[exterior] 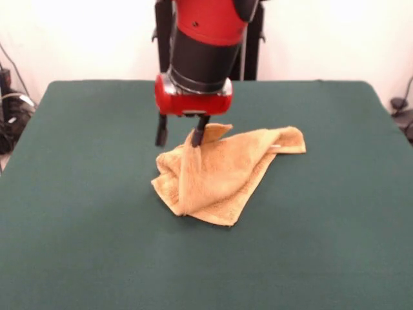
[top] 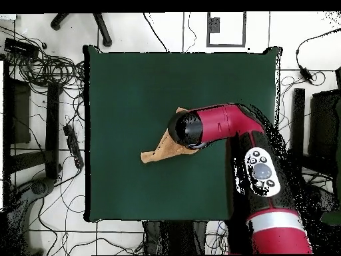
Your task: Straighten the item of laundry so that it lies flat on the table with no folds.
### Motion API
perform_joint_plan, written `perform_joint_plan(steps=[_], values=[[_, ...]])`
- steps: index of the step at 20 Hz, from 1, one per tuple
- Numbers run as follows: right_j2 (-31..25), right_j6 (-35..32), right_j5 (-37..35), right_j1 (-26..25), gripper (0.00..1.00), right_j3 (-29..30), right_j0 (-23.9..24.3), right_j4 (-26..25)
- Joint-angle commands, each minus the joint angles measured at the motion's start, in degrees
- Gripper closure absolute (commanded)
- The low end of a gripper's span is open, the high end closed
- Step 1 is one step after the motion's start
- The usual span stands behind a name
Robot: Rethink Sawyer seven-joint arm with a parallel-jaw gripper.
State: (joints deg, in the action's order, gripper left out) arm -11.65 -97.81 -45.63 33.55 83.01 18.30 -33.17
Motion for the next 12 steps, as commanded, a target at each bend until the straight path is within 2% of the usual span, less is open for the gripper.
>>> perform_joint_plan(steps=[1,5,10,12], values=[[7.6,-25.7,6.1,-0.6,0.00,7.9,-3.4,5.1],[5.0,-21.0,7.7,-1.6,0.00,8.4,-1.3,4.9],[-2.1,-6.3,7.2,-5.2,0.00,5.8,3.1,2.4],[-2.2,-7.3,7.5,-5.8,0.00,5.9,3.0,2.5]])
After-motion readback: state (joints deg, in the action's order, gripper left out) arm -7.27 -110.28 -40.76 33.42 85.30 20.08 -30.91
